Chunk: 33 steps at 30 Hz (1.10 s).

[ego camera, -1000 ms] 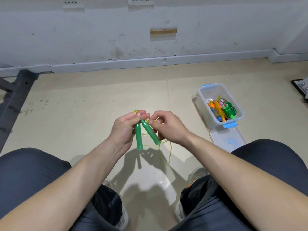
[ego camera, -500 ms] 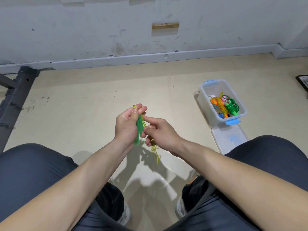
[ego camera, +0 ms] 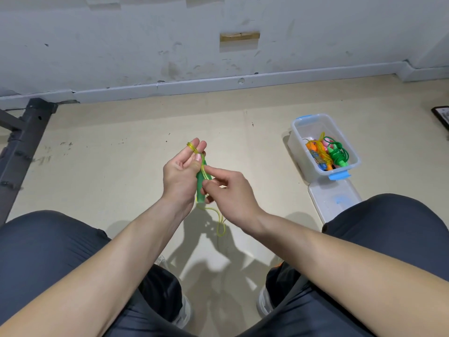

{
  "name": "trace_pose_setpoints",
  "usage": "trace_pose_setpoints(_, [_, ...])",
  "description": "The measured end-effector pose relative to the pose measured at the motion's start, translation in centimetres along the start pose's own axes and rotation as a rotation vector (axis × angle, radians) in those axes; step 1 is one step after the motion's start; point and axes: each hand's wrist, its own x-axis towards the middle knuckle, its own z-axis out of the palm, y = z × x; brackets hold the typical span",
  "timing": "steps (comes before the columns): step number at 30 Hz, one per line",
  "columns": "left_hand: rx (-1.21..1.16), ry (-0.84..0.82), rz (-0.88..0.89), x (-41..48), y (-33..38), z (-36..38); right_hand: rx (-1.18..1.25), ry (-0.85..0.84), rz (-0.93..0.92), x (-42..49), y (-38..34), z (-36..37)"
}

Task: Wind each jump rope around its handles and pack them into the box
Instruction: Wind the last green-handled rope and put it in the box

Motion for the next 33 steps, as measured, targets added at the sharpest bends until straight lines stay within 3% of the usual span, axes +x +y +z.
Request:
trace_pose_setpoints(6, [-0.092, 0.063, -0.063, 0.2, 0.8, 0.4, -0.639, -0.109, -0.284, -0.4, 0.7, 1.2])
trace_pose_setpoints(12, [-0.042, 0.023, -0.086, -0.1, 1.1, 0.7, -0.87, -0.129, -0.377, -1.3, 1.1, 1.9])
trace_pose_setpoints(17, [-0.04, 0.05, -0.103, 0.8, 1.0, 0.0, -0.627, -0.107, -0.349, -2.0, 1.0, 2.3])
trace_pose_setpoints(22, [-0.112, 0.061, -0.107, 1.0, 1.4, 0.2, -0.372, 0.006, -0.149, -2.3, 1.3, 2.3])
trace_pose_setpoints(27, [-0.223, 0.073, -0.19, 1.4, 2.7, 0.0, -0.434, -0.037, -0.15, -2.1, 2.3, 2.3])
trace_pose_setpoints(30, [-0.27, 0.016, -0.235, 1.5, 3.9, -0.5, -0.556, -0.173, -0.231, -2.2, 2.9, 2.0])
trace_pose_setpoints(33, [-0.277, -0.09, -0.252, 1.5, 4.7, -1.2, -0.395, -0.245, -0.159, -0.9, 3.6, 0.5])
